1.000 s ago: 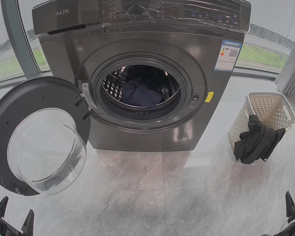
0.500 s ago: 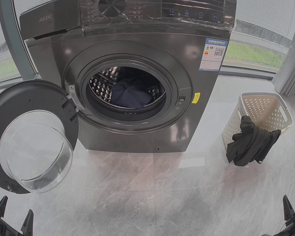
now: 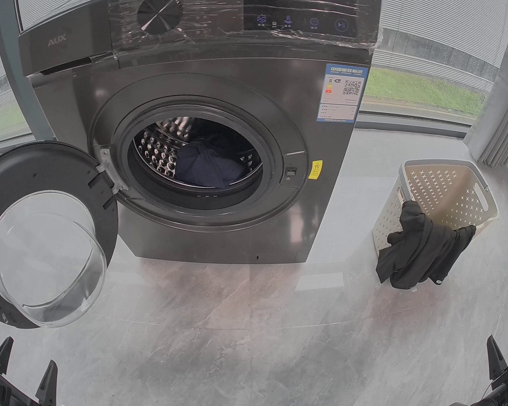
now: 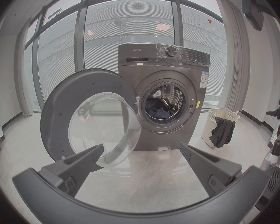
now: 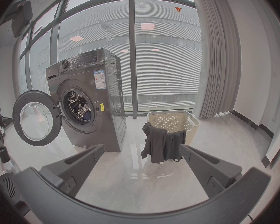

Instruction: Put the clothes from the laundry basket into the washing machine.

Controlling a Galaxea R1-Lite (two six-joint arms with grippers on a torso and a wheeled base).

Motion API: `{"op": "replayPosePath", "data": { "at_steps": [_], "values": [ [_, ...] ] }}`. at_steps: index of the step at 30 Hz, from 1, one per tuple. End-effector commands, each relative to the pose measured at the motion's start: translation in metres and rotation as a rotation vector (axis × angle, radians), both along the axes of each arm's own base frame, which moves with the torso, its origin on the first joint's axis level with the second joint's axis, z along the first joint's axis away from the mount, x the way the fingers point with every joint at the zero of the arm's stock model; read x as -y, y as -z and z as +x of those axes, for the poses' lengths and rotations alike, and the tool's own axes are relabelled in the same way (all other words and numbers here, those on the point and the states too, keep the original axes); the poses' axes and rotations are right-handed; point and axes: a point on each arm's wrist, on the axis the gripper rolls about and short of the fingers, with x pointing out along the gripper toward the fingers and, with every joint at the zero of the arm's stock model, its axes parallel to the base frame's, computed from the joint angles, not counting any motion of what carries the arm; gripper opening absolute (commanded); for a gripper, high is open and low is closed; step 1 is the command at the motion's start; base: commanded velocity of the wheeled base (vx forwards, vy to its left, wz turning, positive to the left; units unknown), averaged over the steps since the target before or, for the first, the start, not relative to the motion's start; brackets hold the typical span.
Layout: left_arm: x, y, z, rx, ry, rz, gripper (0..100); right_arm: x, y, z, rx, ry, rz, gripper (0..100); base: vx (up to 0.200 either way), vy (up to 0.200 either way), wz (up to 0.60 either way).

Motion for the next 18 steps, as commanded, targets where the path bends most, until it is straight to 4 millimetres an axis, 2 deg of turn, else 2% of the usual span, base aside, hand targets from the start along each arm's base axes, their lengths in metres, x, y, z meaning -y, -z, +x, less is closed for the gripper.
{"op": "replayPosePath", "data": {
  "at_steps": [1,18],
  "values": [
    [0.0,0.0046,0.0003,-0.005,0.0,0.0,100,0.0,0.0051,0.0004,-0.005,-0.001,0.0,100,0.0,-0.2,0.0],
    [0.0,0.0048,0.0003,-0.006,0.0,-0.009,100,0.0,0.0053,0.0004,-0.006,-0.001,0.0,100,0.0,-0.2,0.0]
  ]
}}
